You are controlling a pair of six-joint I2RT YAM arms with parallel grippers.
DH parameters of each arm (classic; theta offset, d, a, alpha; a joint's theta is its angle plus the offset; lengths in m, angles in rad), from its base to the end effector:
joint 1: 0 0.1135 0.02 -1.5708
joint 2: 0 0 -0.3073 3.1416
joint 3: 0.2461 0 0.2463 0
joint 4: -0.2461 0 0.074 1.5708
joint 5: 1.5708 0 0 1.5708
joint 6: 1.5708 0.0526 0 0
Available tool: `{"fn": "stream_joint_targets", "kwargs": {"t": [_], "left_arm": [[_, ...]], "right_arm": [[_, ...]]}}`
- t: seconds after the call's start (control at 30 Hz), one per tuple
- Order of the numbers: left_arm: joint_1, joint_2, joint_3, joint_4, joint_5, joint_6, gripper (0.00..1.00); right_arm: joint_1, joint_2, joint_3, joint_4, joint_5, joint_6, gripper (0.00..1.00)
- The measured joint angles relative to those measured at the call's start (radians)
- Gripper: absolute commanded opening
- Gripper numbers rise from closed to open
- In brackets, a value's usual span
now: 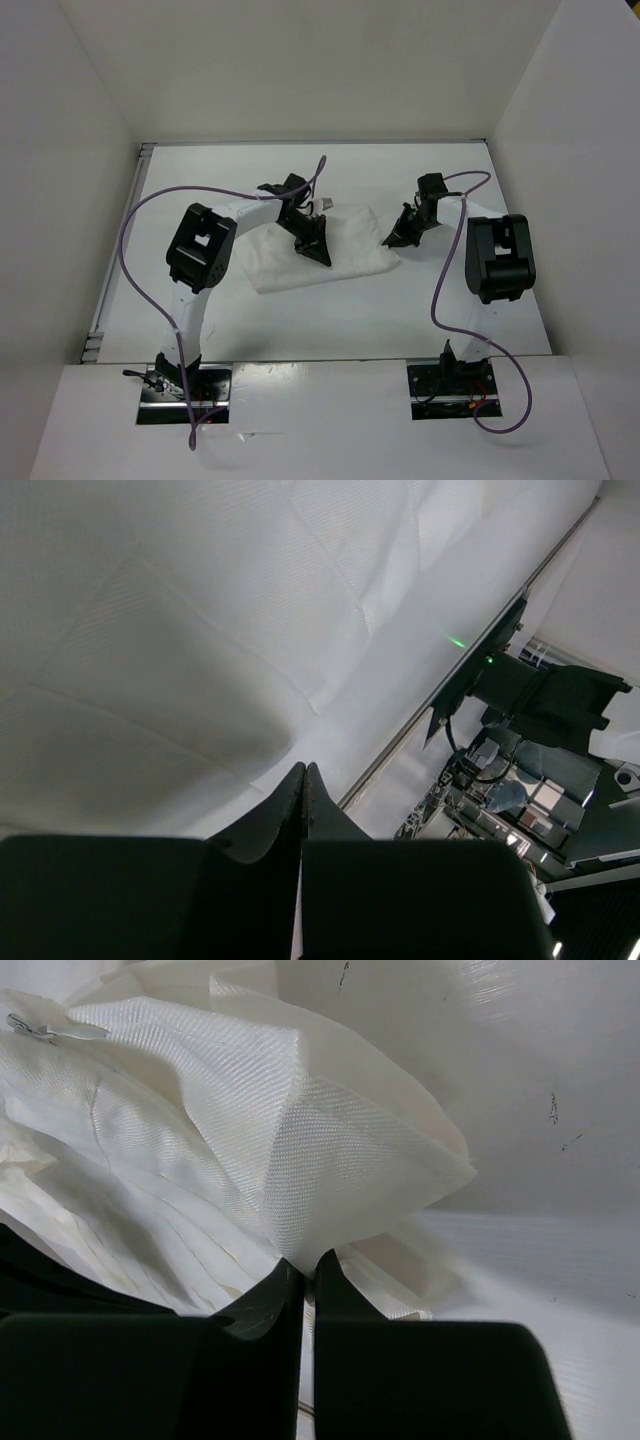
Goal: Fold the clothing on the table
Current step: Fold the skirt
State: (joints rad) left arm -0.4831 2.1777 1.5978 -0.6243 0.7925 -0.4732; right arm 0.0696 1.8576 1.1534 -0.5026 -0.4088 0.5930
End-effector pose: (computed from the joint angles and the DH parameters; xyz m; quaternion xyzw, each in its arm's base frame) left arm 0.3968 -0.2504 0.1817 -0.0748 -0.9067 0.4143 0.0253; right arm 0.3690 0.0467 0.1851 0.2137 0.9397 0.2464 0.1027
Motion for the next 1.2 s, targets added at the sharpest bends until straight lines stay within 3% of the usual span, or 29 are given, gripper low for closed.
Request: {"fn": "stream_joint_targets", "kwargs": {"t": [0.33, 0.7, 0.9, 1.2], "left_arm": [[-0.004, 0.043, -0.014, -0.020, -0.020, -0.002, 0.00], [-0.035, 0.114, -0.022, -0.033, 0.055, -0.007, 0.00], [-0.071, 0.119, 0.002, -0.052, 0.038, -0.005, 0.00], [-0.087, 0.230, 0.251, -0.102, 0.005, -0.018, 0.00]], "right_arm": [[0.000, -0.014, 0.000, 0.001, -0.017, 0.011, 0.00], [0.000, -0.080, -0.002, 0.000, -0.029, 0.015, 0.00], [0.021, -0.195, -0.016, -0.018, -0.031, 0.018, 0.00], [0.164, -0.451, -0.018, -0.035, -0.056, 0.083, 0.00]]}}
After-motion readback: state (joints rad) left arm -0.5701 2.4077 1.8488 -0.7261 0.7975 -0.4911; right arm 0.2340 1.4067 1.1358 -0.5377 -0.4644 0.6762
